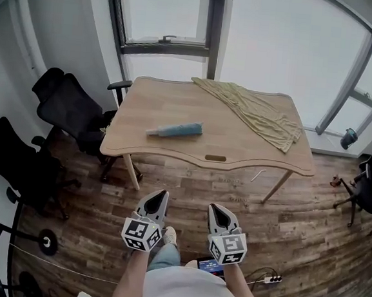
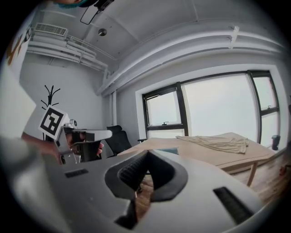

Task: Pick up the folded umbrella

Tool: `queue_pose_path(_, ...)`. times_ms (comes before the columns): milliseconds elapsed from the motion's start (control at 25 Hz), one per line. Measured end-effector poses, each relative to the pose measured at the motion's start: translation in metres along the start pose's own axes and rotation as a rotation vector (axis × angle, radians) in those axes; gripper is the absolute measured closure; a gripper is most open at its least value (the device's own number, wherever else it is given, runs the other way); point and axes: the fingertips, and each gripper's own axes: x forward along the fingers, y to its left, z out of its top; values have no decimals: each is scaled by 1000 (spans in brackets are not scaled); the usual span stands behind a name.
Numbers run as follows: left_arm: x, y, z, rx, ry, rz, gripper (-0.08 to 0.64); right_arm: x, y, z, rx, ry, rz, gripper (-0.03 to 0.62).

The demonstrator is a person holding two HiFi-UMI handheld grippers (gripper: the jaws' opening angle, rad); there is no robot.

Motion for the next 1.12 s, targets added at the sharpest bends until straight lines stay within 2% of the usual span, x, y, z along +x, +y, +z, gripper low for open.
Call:
queue_pose_path(280,26,13,-5,-49,-3,6,540,15,-26,-2,12,12,-22,583)
queue_pose_path(480,59,37,-19,-45,35,10,540,54,-39,-8,13,47,-15,583)
queue_pose_path(680,116,76,-32,-42,71,4,540,120,-68,-14,26,88,-14,583)
queue_pose_path(920,190,139,-25,-27,109,4,540,214,-96,-2,57,119,-19,583)
queue_pose_path(1120,242,192,-26,-63,140,13,540,283,-107,8,61,143,-20,583)
